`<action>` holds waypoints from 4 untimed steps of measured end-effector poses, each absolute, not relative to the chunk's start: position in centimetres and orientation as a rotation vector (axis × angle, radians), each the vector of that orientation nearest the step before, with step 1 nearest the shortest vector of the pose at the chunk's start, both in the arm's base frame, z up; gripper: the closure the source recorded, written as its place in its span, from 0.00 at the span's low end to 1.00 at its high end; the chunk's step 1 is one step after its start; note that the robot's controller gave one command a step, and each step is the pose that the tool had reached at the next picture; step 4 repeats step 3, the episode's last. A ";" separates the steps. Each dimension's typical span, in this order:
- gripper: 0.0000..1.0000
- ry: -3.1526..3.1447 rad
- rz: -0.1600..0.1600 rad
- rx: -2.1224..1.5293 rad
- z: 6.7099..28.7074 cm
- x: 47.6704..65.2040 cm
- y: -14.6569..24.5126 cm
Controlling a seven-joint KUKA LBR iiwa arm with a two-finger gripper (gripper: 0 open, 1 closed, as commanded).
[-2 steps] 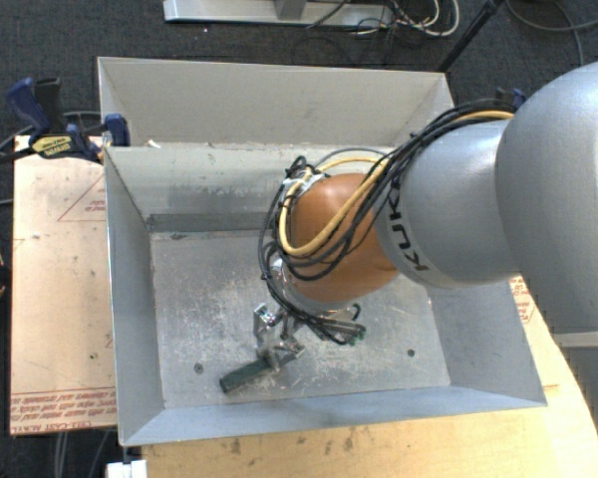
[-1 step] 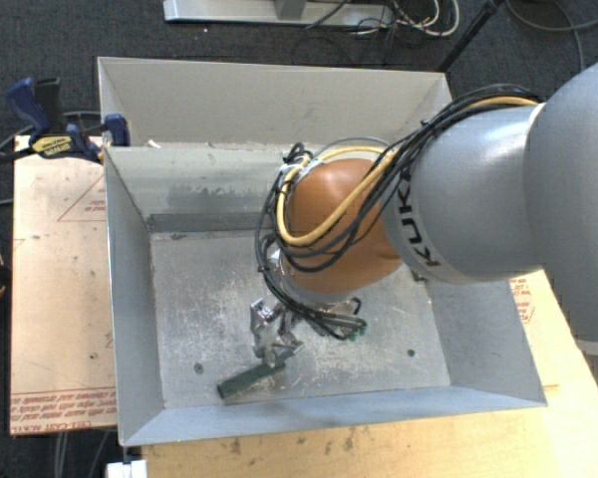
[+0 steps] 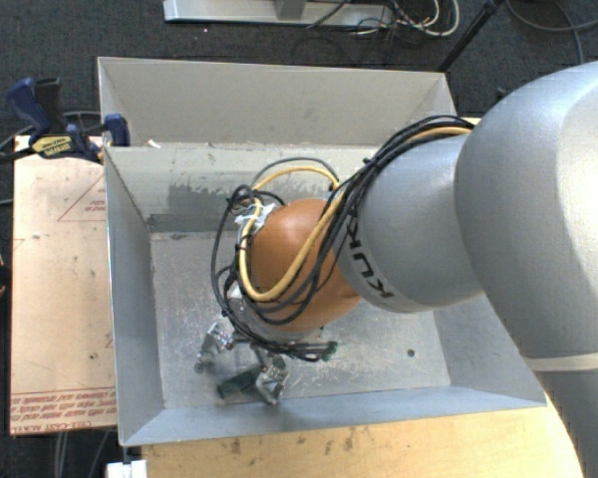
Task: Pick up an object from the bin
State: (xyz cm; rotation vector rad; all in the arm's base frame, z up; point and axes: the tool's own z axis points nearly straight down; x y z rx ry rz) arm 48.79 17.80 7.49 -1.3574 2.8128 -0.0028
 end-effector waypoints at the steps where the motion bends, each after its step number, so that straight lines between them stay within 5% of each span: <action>1: 1.00 2.817 0.001 -1.354 7.6 48.6 18.0; 2: 1.00 2.817 0.001 -1.354 7.6 48.6 18.0; 3: 1.00 2.699 0.000 -1.589 27.9 57.7 21.1; 4: 1.00 2.699 0.000 -1.589 27.9 57.7 21.1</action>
Offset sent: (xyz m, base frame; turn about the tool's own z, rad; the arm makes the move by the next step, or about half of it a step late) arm 0.0000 0.0000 0.0000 0.0000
